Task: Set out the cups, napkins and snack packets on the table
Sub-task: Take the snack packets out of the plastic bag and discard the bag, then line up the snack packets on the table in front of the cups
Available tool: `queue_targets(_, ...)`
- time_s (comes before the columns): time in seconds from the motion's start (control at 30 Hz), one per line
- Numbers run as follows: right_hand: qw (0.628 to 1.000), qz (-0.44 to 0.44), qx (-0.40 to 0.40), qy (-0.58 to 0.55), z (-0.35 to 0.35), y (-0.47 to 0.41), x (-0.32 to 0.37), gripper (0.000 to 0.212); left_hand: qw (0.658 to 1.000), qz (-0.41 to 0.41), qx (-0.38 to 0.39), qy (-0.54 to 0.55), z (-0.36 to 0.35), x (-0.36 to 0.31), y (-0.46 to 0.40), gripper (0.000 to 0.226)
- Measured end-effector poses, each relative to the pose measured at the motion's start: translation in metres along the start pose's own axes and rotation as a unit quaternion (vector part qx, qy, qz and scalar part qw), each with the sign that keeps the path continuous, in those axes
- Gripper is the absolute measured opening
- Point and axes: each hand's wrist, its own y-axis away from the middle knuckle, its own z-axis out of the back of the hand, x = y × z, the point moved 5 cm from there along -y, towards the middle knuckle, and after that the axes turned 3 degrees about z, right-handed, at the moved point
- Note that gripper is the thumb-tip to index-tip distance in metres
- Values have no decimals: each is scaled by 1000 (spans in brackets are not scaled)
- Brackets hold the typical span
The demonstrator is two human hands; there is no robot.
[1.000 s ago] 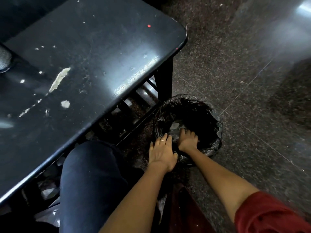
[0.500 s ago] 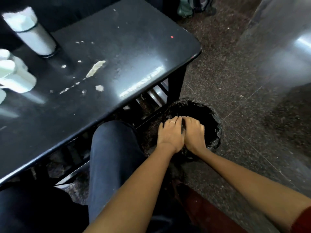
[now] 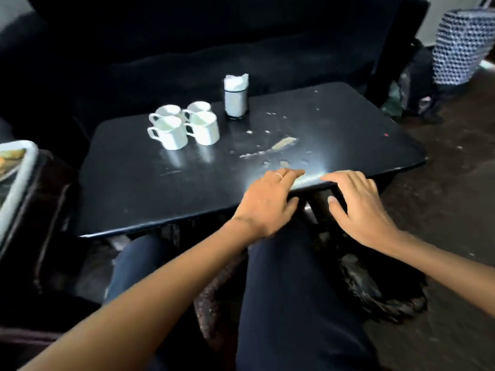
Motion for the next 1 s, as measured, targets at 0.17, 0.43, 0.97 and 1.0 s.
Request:
queue_targets(0.17,991,120,39,-30,-13,-49,86,40,993,81,-52,-72,77,79,56,57)
queue_targets(0.43,957,261,28,-126,-56,-114,238,40,923,322,-175,-118,187,197,184,62)
queue_targets(0.97,917,313,146,-198,-173,-143,450,38,727,636,-250,-62,234,301,309,66)
queue_targets(1.0,917,305,152,-207,-178,-144,457,39,714,653,-248,-49,234,303,314,64)
